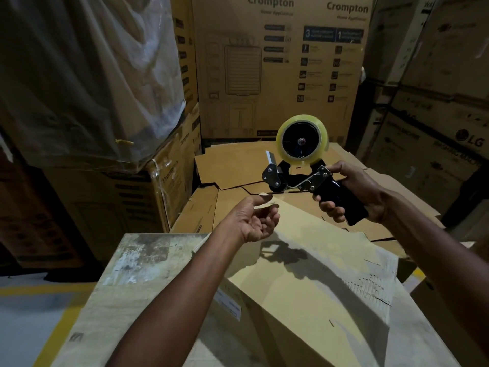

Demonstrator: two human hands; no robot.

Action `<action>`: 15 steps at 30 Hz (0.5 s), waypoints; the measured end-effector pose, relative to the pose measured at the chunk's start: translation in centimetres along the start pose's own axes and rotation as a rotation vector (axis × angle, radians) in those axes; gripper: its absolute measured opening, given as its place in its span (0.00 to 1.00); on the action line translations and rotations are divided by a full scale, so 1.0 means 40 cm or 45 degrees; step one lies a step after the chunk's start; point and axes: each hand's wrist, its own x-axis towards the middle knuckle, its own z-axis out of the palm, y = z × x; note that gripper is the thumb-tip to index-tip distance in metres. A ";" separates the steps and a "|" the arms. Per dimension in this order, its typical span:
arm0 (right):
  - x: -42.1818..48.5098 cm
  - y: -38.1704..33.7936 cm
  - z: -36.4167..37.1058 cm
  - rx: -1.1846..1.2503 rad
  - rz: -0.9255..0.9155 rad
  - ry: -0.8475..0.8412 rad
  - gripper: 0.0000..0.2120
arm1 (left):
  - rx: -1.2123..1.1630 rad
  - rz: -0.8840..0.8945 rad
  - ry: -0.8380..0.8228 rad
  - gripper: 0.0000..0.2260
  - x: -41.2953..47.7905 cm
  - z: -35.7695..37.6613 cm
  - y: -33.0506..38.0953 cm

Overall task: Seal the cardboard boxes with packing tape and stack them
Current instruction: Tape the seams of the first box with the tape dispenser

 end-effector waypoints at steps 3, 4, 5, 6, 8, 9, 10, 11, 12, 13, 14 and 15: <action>-0.002 0.008 -0.005 -0.008 0.002 -0.009 0.30 | 0.029 0.098 0.054 0.06 0.002 0.001 0.007; -0.003 0.011 -0.006 -0.014 0.004 -0.013 0.31 | 0.059 0.144 0.083 0.07 0.006 0.001 0.011; -0.004 0.015 -0.006 -0.021 0.007 -0.018 0.31 | 0.105 0.198 0.122 0.07 0.010 0.000 0.015; -0.004 0.020 -0.006 -0.027 0.010 -0.024 0.32 | 0.163 0.253 0.170 0.08 0.014 -0.001 0.019; 0.000 0.035 -0.003 -0.035 0.014 -0.034 0.33 | 0.303 0.350 0.265 0.10 0.022 -0.005 0.025; 0.004 0.043 -0.002 -0.038 0.009 -0.034 0.33 | 0.370 0.388 0.303 0.11 0.026 -0.010 0.027; 0.008 0.052 0.000 -0.040 0.000 -0.029 0.32 | 0.431 0.414 0.336 0.12 0.031 -0.016 0.030; 0.014 0.060 0.003 -0.040 -0.010 -0.020 0.32 | 0.486 0.427 0.357 0.13 0.036 -0.023 0.031; 0.019 0.069 0.005 -0.038 -0.017 -0.009 0.32 | 0.532 0.435 0.376 0.13 0.042 -0.032 0.033; 0.023 0.078 0.008 -0.036 -0.019 0.001 0.31 | 0.573 0.445 0.394 0.14 0.047 -0.040 0.036; 0.025 0.087 0.013 -0.035 -0.014 0.010 0.31 | 0.622 0.457 0.415 0.13 0.051 -0.049 0.039; 0.028 0.096 0.017 -0.038 -0.006 0.019 0.32 | 0.678 0.466 0.430 0.13 0.056 -0.057 0.042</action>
